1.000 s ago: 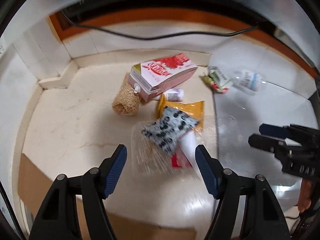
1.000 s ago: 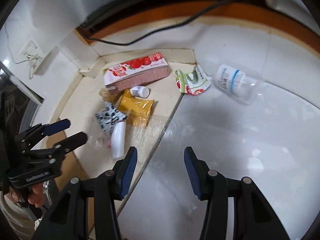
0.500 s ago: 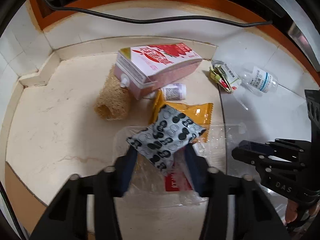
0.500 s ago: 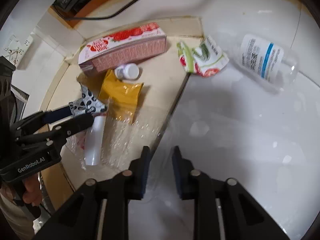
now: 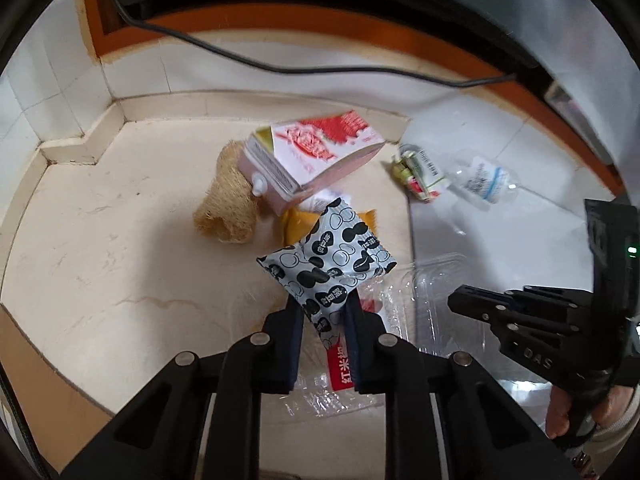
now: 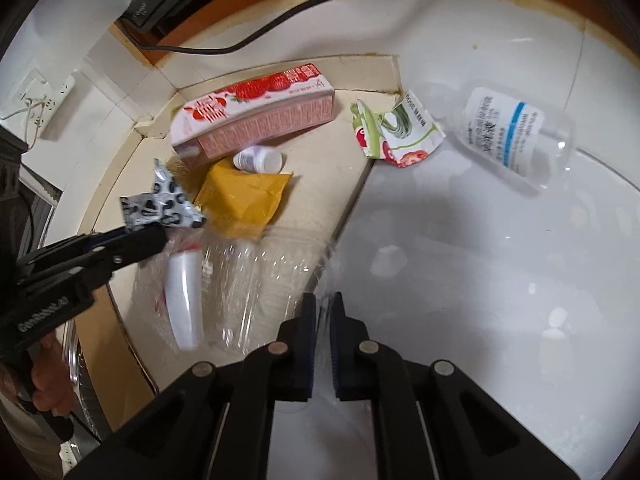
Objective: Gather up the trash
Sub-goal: 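Grasp the black-and-white patterned wrapper with the left tool while the right tool grasps the clear plastic tray, then carry the wrapper and tray down over the floor bin and open both tools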
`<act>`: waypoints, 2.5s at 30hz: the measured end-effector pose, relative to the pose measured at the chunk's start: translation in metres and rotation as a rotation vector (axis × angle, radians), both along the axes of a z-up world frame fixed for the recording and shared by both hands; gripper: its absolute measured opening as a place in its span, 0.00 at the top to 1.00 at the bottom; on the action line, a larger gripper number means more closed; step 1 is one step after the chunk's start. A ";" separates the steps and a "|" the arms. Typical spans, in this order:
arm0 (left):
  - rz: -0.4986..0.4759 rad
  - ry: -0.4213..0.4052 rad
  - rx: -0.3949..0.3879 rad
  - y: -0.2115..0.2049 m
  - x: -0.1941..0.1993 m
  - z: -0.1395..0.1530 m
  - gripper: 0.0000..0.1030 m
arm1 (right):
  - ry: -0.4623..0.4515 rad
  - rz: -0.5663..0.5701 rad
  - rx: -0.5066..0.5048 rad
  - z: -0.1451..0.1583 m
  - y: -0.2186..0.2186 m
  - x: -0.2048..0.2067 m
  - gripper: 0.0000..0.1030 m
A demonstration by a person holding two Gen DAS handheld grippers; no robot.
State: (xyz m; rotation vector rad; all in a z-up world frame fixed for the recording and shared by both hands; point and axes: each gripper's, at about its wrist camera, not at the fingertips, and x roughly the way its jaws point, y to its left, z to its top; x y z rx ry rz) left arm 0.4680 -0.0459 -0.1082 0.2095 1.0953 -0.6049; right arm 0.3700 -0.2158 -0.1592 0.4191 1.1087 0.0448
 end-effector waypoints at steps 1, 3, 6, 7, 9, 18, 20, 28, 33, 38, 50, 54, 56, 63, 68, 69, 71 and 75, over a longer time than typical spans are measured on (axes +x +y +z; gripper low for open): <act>0.000 -0.006 -0.008 0.002 -0.004 0.005 0.84 | -0.007 0.002 -0.005 0.003 -0.001 -0.004 0.95; 0.002 -0.014 -0.025 0.006 -0.013 0.014 0.84 | -0.019 0.000 -0.005 0.009 -0.002 -0.009 0.95; 0.006 -0.024 -0.037 0.013 -0.031 0.027 0.85 | -0.040 -0.002 -0.011 0.020 -0.004 -0.021 0.95; 0.006 -0.030 -0.041 0.014 -0.039 0.031 0.85 | -0.046 0.000 -0.014 0.023 -0.005 -0.025 0.95; 0.004 -0.047 -0.048 0.017 -0.058 0.042 0.85 | -0.059 0.005 -0.023 0.031 -0.006 -0.033 0.95; 0.045 -0.084 -0.125 0.029 -0.149 0.090 0.85 | -0.119 0.046 -0.042 0.072 -0.004 -0.098 0.95; 0.059 -0.085 -0.134 0.031 -0.172 0.096 0.85 | -0.137 0.065 -0.066 0.084 -0.003 -0.120 0.95; 0.190 -0.049 -0.193 0.056 -0.267 0.098 0.85 | -0.153 0.118 -0.166 0.106 -0.009 -0.208 0.95; 0.276 -0.049 -0.203 0.071 -0.328 0.084 0.85 | -0.138 0.150 -0.225 0.102 -0.014 -0.261 0.95; 0.349 -0.015 -0.161 0.077 -0.383 0.046 0.85 | -0.109 0.195 -0.263 0.079 -0.009 -0.305 0.95; 0.446 0.103 -0.028 0.078 -0.438 -0.094 0.85 | -0.030 0.233 -0.466 -0.027 0.030 -0.348 0.95; 0.463 0.157 -0.008 0.082 -0.434 -0.161 0.85 | 0.000 0.223 -0.525 -0.084 0.048 -0.344 0.95; 0.470 0.184 0.001 0.084 -0.428 -0.200 0.85 | 0.023 0.210 -0.548 -0.122 0.057 -0.337 0.95; 0.476 0.231 0.039 0.083 -0.388 -0.343 0.85 | 0.109 0.152 -0.572 -0.257 0.079 -0.306 0.95; 0.449 0.238 0.046 0.077 -0.364 -0.428 0.85 | 0.160 0.117 -0.568 -0.349 0.094 -0.288 0.95; 0.445 0.240 0.048 0.077 -0.359 -0.444 0.85 | 0.175 0.109 -0.556 -0.372 0.097 -0.283 0.95; 0.439 0.240 0.056 0.079 -0.353 -0.468 0.85 | 0.185 0.098 -0.543 -0.401 0.098 -0.275 0.95; 0.433 0.223 0.074 0.078 -0.332 -0.508 0.84 | 0.199 0.088 -0.490 -0.446 0.107 -0.252 0.94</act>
